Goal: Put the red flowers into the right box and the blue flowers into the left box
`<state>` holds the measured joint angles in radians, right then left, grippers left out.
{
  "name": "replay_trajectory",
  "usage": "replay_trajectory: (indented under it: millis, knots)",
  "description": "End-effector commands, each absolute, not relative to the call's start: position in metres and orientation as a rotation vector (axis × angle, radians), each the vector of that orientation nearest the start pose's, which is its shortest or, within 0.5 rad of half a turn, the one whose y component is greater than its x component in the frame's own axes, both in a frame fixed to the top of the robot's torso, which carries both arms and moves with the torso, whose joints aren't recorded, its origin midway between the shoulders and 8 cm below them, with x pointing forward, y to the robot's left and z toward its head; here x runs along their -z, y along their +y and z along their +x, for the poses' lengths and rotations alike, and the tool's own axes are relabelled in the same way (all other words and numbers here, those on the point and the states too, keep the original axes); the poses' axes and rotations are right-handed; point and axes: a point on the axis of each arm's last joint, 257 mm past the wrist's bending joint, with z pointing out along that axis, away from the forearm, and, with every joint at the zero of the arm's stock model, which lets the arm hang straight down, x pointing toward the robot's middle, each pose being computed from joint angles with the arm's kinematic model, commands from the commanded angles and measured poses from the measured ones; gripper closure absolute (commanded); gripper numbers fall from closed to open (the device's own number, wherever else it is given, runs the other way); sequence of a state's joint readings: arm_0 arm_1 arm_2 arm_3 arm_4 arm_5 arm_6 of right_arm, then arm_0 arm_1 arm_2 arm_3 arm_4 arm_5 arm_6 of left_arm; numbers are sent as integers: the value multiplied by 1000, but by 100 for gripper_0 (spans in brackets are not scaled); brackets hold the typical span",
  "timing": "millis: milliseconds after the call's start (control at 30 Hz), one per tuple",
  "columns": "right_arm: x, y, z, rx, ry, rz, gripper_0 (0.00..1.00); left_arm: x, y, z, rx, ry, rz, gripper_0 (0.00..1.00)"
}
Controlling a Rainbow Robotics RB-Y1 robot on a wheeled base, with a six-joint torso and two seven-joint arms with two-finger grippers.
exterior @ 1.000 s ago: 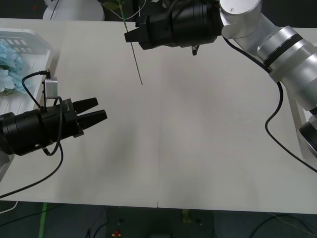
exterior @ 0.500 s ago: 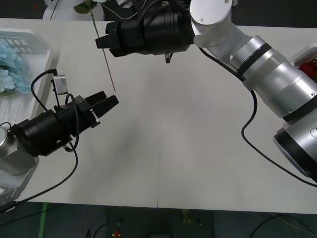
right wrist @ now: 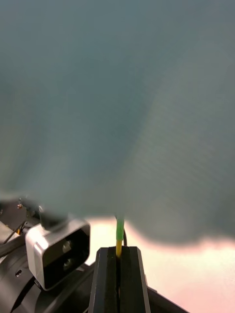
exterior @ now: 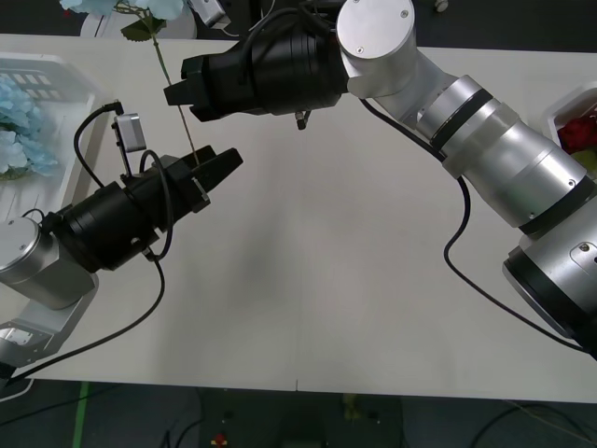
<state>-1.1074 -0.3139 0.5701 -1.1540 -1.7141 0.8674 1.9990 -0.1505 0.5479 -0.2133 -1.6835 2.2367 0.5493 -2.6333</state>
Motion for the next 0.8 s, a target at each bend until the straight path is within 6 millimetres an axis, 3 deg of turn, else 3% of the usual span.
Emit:
replay_trajectory:
  millis: [33, 100, 133, 167, 800]
  knots:
    - [4, 195, 477, -1219, 1741, -1035, 100, 53, 86, 489, 1080, 1367, 313, 3]
    - [4, 194, 478, -1216, 1741, -1033, 100, 51, 87, 489, 1077, 1363, 304, 49]
    - [3, 195, 478, -1218, 1739, -1035, 100, 51, 88, 490, 1076, 1363, 303, 87]
    - [4, 195, 477, -1219, 1742, -1036, 100, 52, 88, 490, 1075, 1365, 300, 100]
    - [4, 195, 478, -1218, 1741, -1032, 100, 49, 100, 493, 1092, 1359, 247, 100]
